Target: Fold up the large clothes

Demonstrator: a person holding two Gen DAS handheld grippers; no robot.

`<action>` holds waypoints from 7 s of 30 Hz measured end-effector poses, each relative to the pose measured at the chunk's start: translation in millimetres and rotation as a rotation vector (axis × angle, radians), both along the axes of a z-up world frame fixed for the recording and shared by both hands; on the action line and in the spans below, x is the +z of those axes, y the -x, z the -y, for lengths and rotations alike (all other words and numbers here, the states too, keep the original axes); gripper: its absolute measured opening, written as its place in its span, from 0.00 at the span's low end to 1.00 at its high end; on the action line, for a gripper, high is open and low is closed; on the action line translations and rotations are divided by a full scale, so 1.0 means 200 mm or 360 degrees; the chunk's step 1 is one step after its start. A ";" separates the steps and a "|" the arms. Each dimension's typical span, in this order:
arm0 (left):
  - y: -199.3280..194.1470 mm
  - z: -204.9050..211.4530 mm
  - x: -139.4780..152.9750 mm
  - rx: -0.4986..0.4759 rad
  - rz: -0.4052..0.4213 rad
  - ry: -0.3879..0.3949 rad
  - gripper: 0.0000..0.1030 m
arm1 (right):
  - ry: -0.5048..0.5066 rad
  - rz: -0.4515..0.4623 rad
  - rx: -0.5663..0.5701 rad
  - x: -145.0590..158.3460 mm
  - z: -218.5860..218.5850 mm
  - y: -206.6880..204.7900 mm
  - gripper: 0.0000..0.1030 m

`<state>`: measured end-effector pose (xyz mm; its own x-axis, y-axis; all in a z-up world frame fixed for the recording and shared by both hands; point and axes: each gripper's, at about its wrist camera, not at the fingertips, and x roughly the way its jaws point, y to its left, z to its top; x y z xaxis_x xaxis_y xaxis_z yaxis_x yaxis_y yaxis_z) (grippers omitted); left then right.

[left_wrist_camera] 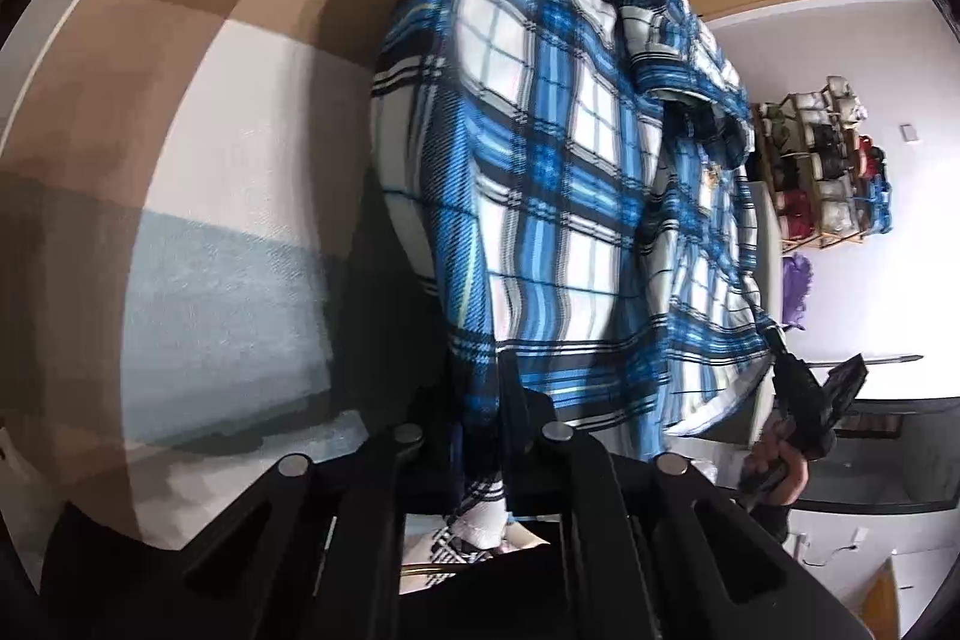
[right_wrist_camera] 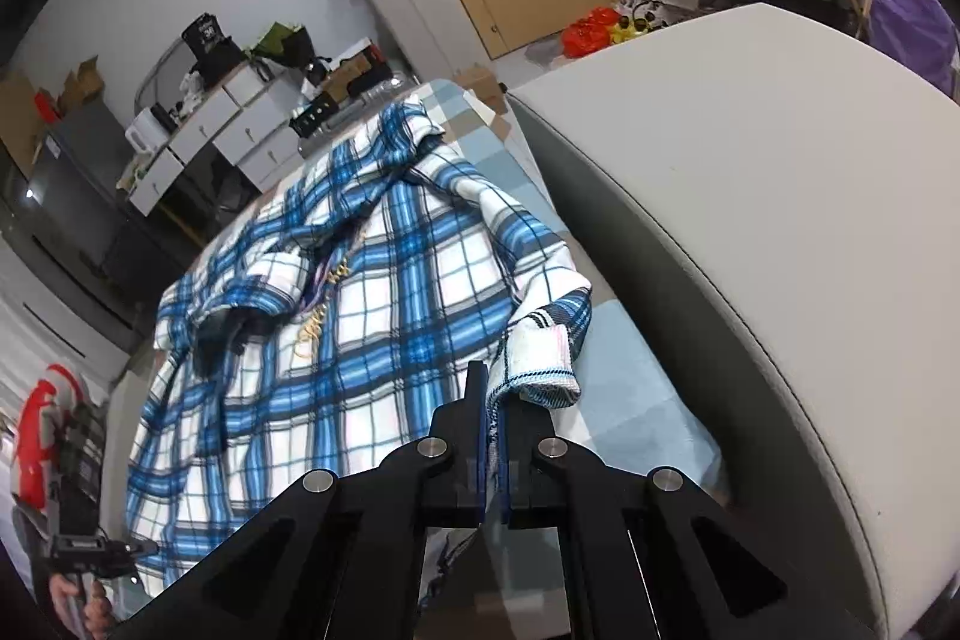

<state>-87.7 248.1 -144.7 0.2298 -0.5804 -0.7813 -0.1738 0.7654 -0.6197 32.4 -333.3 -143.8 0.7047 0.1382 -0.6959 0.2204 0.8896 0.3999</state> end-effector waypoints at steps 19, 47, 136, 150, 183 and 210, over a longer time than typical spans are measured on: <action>0.27 -0.05 0.08 -0.0018 -0.0003 0.0058 0.01 | -0.0167 0.0068 -0.0055 0.06 0.21 0.31 0.01; -0.18 -0.08 0.34 -0.0212 0.0151 -0.0117 0.04 | -0.0203 0.0029 0.0236 0.48 -0.07 -0.25 0.02; -1.15 -0.51 0.53 0.0616 0.0104 0.0342 0.75 | -0.0146 -0.0213 0.0223 0.34 0.05 -1.50 0.78; -0.80 0.21 0.43 -0.0150 0.0091 0.0182 0.77 | 0.0649 -0.0187 0.0946 0.24 -0.65 -0.98 0.99; -1.10 -0.11 0.49 0.0110 0.0186 0.0074 0.77 | 0.0464 -0.0176 0.1169 0.29 -1.13 -1.27 0.99; -0.96 -0.32 0.27 0.0334 0.0148 -0.0089 0.77 | 0.0524 -0.0324 0.0748 0.28 -0.80 -1.41 0.98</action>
<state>103.6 312.8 -90.3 0.4134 -0.4685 -0.7808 -0.2767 0.7523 -0.5979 313.7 -172.3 -87.3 0.4688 0.1570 -0.8692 -0.1827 0.9800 0.0785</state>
